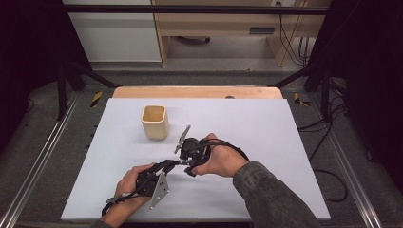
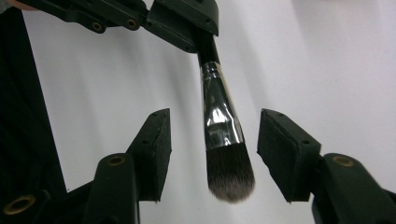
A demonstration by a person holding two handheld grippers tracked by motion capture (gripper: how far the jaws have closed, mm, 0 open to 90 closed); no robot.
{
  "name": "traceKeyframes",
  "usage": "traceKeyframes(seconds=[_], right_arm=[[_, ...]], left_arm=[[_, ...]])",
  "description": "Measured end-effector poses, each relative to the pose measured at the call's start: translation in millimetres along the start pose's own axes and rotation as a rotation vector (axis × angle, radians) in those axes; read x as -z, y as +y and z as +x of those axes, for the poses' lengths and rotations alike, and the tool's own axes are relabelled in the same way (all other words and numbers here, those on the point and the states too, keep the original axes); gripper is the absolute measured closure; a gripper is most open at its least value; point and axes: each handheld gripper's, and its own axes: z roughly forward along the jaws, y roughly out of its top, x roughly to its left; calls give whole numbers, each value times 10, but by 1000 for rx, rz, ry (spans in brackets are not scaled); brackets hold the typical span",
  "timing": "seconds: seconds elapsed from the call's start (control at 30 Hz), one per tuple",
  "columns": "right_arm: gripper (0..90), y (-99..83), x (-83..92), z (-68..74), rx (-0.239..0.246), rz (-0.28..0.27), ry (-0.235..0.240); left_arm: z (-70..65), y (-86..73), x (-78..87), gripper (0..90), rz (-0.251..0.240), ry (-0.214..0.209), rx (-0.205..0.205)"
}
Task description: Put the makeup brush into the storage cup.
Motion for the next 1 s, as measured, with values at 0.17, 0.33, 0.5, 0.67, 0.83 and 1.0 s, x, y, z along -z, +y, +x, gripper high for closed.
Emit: traceKeyframes(seconds=[0.17, 0.33, 0.5, 0.67, 0.83, 1.0], right_arm=[[349, -62, 14, -12, -13, -21, -8], [212, -108, 20, -12, -25, -35, -25], [135, -136, 11, -8, -17, -57, -40], [67, -178, 8, 2, -28, -77, -53], [65, -256, 14, -2, -32, -104, -60], [67, -350, 33, -13, -44, -151, -77]], left_arm=[[1, -2, 2, 790, -4, 7, 9], [6, -13, 4, 790, 3, 5, 8], [9, -23, 7, 790, 2, 8, 15], [14, -40, 17, 789, 7, 14, 27], [18, -58, 22, 789, 8, 17, 40], [34, -86, 25, 789, 12, 22, 46]])
